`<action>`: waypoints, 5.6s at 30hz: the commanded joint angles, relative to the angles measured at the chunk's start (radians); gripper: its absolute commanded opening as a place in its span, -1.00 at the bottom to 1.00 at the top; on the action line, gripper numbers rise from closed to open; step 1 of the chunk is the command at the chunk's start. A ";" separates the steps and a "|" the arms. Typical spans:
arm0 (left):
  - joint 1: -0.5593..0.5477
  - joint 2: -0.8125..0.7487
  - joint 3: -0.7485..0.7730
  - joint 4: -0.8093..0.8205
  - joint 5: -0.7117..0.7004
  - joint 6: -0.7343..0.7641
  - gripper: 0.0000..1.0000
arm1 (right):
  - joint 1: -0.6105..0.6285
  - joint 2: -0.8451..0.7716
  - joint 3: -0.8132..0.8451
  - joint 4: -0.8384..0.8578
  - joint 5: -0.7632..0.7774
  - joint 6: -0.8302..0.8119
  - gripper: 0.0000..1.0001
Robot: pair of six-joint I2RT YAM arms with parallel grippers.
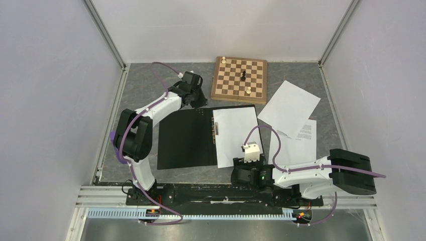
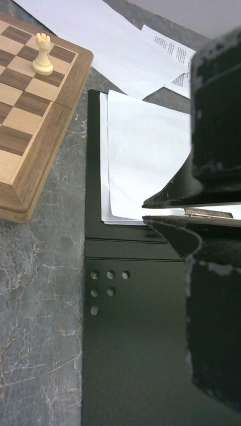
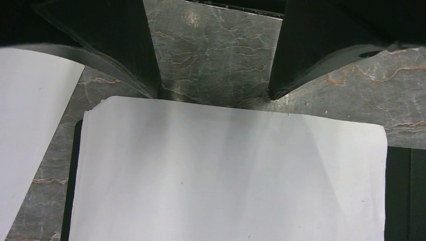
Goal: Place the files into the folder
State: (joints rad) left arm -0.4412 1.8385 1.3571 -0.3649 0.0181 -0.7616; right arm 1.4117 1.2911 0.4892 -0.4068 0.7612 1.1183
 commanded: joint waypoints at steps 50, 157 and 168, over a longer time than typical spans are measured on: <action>0.026 -0.060 -0.038 0.018 0.056 -0.014 -0.70 | -0.135 0.089 0.049 0.095 -0.078 -0.195 0.96; -0.601 0.523 0.851 -0.236 -0.087 0.194 0.07 | -1.891 -0.219 -0.033 0.198 -0.571 -0.670 0.96; -0.556 0.735 0.985 -0.283 -0.059 0.137 0.27 | -1.964 -0.181 -0.148 0.306 -0.807 -0.620 0.96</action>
State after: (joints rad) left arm -0.9989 2.4893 2.2971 -0.6056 -0.0471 -0.6189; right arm -0.5480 1.0966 0.3958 -0.1410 0.0769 0.4702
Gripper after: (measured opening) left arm 0.628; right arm 0.979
